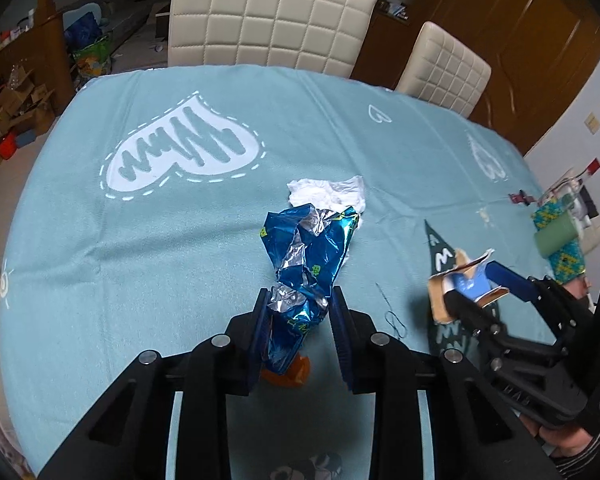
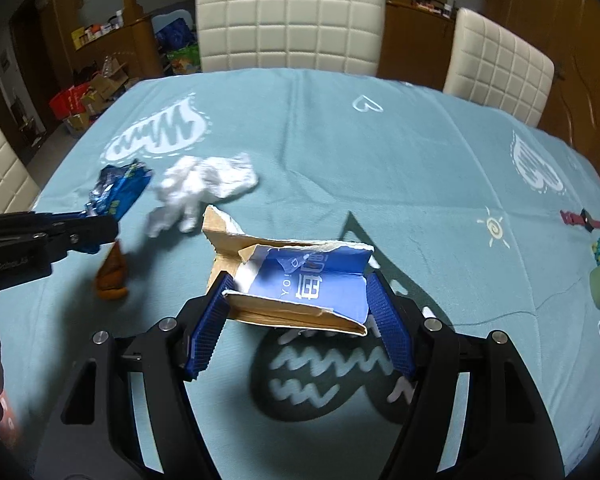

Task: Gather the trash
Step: 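Carry foil wrapper and cardboard piece to the clear bin and open both tools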

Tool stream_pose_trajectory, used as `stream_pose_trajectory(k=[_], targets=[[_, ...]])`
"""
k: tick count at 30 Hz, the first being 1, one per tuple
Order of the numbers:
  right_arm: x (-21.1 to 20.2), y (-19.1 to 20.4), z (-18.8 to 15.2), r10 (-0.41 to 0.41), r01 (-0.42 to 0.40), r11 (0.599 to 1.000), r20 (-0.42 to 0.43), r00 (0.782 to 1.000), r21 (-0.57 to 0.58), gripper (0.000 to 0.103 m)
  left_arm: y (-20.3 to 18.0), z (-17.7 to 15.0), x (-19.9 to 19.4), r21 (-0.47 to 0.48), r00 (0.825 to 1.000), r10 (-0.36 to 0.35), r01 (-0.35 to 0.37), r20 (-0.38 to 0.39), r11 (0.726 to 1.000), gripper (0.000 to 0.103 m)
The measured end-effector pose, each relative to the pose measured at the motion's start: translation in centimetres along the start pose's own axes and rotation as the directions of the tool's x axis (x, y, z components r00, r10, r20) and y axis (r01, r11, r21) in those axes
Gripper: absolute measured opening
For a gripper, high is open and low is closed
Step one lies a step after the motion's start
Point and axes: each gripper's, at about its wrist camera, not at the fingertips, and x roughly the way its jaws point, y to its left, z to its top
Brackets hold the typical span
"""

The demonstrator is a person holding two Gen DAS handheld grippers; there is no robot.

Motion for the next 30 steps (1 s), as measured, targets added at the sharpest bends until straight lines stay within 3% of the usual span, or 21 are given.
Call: stream_pose_trajectory(k=[3,21,30], targets=[[-0.8,1.6,0.0,0.003,-0.003,1.0,0.009,1.0,-0.013,0.069,0.8,-0.4,-1.0,-0.02,1.0,-0.024,0.025,0.012,0.999,0.029],[-2.0,16.4,1.4,0.092,-0.088,0.987,0.023,0.996,-0.138,0.069,12.7,-3.9,-7.1,-0.122,0.997,0.054,-0.048,0.053,0.991,0.029],[-1.5,22.9,2.7,0.113,-0.109,0.972,0.011,0.993,-0.207,0.069,18.1,-4.7,-8.7,-0.183,0.996,0.059,-0.047,0.059,0.982,0.029]])
